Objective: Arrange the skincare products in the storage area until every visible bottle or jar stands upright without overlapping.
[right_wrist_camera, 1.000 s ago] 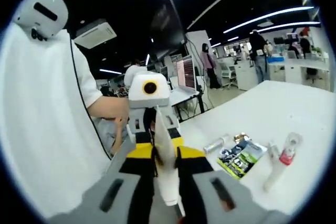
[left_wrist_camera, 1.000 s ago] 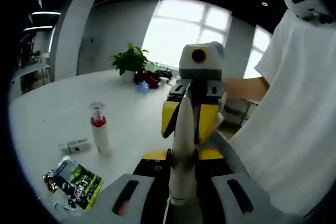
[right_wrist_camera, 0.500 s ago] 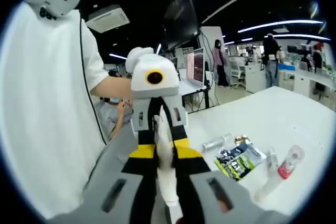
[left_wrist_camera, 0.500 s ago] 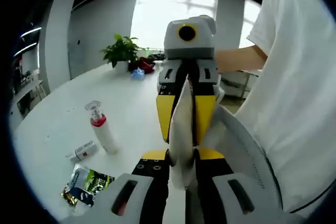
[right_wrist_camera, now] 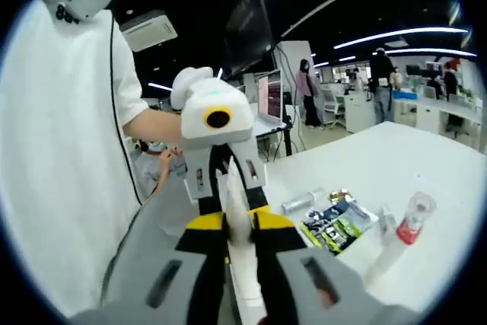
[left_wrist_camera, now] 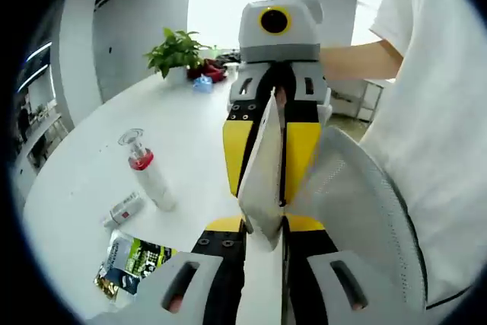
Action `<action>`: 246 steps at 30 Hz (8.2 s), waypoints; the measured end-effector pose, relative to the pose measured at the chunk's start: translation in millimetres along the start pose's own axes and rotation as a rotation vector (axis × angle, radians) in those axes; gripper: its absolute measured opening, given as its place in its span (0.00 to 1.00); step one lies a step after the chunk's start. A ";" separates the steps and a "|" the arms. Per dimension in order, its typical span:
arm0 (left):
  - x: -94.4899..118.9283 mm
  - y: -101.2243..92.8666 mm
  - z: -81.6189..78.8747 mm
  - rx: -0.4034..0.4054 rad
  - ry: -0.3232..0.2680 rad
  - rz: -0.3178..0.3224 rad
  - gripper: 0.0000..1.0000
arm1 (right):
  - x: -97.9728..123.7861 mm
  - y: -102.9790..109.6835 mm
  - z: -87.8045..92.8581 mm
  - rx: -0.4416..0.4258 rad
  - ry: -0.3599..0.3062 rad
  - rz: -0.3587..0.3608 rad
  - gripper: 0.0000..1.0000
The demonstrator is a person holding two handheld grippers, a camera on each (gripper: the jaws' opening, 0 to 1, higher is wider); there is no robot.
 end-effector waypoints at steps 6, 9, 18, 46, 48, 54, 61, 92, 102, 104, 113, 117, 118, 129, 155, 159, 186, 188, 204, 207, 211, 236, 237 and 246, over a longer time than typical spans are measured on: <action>-10.7 9.8 8.5 0.019 -0.022 -0.031 0.14 | -2.6 -9.4 13.1 -0.022 0.025 0.016 0.14; -16.5 12.0 13.2 0.022 -0.017 -0.041 0.15 | -4.6 -12.6 19.8 -0.019 0.054 0.018 0.15; -30.3 18.0 25.9 -0.017 0.019 -0.065 0.15 | -7.2 -16.5 39.2 0.002 0.130 0.036 0.15; -41.7 47.4 25.8 -0.079 0.019 -0.052 0.16 | 17.3 -48.2 29.4 -0.169 -0.052 0.397 0.24; -42.5 50.3 24.4 -0.083 0.020 -0.048 0.16 | 21.9 -48.8 32.4 -0.174 -0.048 0.429 0.26; -45.0 62.2 19.8 -0.098 0.023 -0.050 0.16 | 35.3 -49.7 41.2 -0.210 -0.054 0.503 0.32; -47.1 83.4 13.6 -0.126 0.029 -0.059 0.16 | 47.9 -50.7 48.6 -0.228 -0.049 0.558 0.33; -51.3 174.6 -13.1 -0.218 0.044 -0.113 0.16 | 66.9 -59.4 74.1 -0.291 0.014 0.656 0.48; -52.0 178.5 -13.4 -0.231 0.042 -0.098 0.17 | 66.4 -60.3 76.6 -0.301 0.015 0.661 0.48; -52.5 178.3 -12.4 -0.234 0.048 -0.093 0.17 | 66.1 -60.9 76.2 -0.299 0.017 0.661 0.49; -54.1 178.2 -5.3 -0.236 0.084 -0.091 0.19 | 66.6 -61.4 75.1 -0.298 0.021 0.660 0.49; -53.2 177.4 -5.8 -0.232 0.082 -0.092 0.22 | 66.5 -60.8 75.5 -0.300 0.026 0.661 0.51; -53.0 177.2 -6.0 -0.229 0.082 -0.092 0.22 | 66.3 -60.7 75.6 -0.301 0.028 0.660 0.51; -60.5 182.9 -12.2 -0.197 0.053 -0.076 0.17 | 67.5 -57.8 75.2 -0.298 0.031 0.668 0.51; -51.6 177.2 -8.0 -0.188 0.092 -0.049 0.27 | 72.1 -56.8 74.9 -0.295 0.035 0.687 0.52; -43.9 171.7 0.6 -0.108 0.065 -0.088 0.32 | 71.5 -55.6 72.7 -0.287 0.035 0.689 0.55; 27.0 123.1 71.6 0.387 -0.039 -0.432 0.67 | 70.9 -39.3 69.4 -0.278 0.046 0.701 0.72; 30.3 117.5 75.2 0.397 -0.045 -0.440 0.67 | 70.1 -38.0 69.3 -0.278 0.046 0.700 0.73; 62.7 77.8 100.6 0.536 -0.103 -0.539 0.86 | 71.1 -25.8 72.4 -0.306 0.059 0.697 0.83; 66.2 71.2 102.8 0.552 -0.107 -0.548 0.89 | 73.6 -22.9 74.0 -0.319 0.053 0.703 0.85; 70.1 62.5 107.0 0.570 -0.101 -0.567 0.93 | 76.2 -19.0 75.6 -0.325 0.063 0.709 0.87; 73.1 40.8 120.3 0.646 -0.156 -0.620 0.94 | 85.0 -11.5 85.5 -0.354 0.108 0.708 0.92; 72.9 41.3 120.4 0.647 -0.156 -0.620 0.94 | 85.8 -12.5 84.7 -0.352 0.108 0.709 0.92; 71.1 47.8 117.5 0.654 -0.175 -0.624 0.92 | 100.5 -50.5 68.5 -0.278 0.156 0.700 0.92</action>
Point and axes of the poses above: the point that each gripper's makers call its tool centre point, and the gripper's own axes: x roughly backward along the fingers, y roughly to its left, z roughly out of its underside, the point moved 5 cm from there along x, roughly backward along the fingers, and after that the axes turned 5 degrees about x, right-handed, at the moved point
